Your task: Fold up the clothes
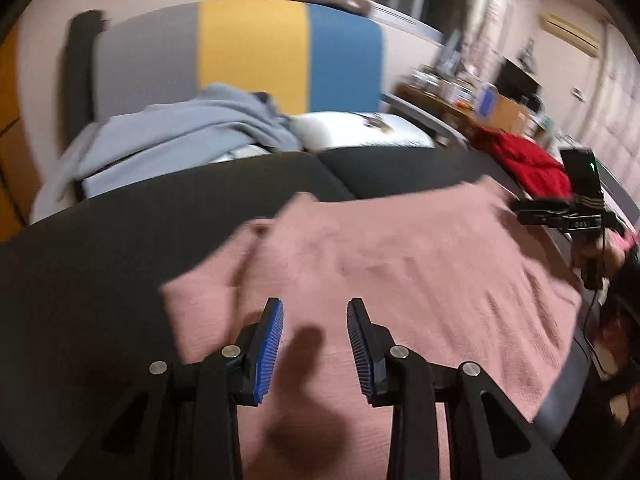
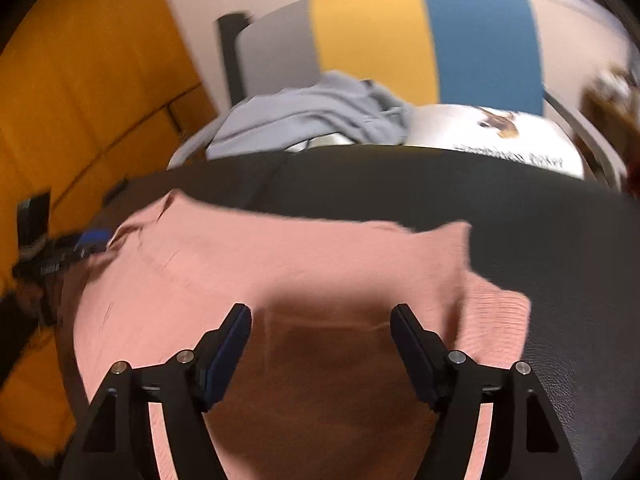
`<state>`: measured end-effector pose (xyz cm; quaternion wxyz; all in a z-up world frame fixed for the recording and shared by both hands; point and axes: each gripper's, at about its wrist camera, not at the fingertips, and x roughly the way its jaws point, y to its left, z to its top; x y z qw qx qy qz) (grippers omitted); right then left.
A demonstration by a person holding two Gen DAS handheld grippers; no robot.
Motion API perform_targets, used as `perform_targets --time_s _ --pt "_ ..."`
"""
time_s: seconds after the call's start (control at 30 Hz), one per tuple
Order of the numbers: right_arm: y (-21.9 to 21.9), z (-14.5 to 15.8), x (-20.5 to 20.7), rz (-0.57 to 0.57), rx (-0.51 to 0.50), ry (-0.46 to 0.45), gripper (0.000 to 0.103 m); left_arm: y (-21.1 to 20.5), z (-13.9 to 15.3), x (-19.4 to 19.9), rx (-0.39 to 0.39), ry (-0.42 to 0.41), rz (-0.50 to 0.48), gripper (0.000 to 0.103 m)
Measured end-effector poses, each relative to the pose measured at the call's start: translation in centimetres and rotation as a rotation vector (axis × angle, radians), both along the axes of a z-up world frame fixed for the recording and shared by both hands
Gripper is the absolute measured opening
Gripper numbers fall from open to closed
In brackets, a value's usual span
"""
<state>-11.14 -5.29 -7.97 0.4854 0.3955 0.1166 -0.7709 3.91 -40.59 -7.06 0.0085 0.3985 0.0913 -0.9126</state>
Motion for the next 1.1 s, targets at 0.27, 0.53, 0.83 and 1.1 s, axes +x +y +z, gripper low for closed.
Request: perform_targets --time_s 0.27,0.53,0.83,1.1 --pt "-3.0 -0.9 4.3 0.104 0.066 0.069 0.076 -4.7 -2.5 -7.0 0.165 -0.085 0.218 0.033" --pt "-1.9 -2.7 3.4 0.099 0.005 -0.022 0.077 -8.3 -0.1 -1.7 0.269 0.053 0.362 0.033" --pt "-1.3 0.2 3.0 0.140 0.019 -0.004 0.077 1.5 -0.6 -3.5 -0.084 -0.066 0.016 0.036" --pt "-1.5 -0.8 0.9 0.136 0.206 0.096 0.065 1.8 -2.5 -3.7 -0.061 -0.135 -0.064 0.036"
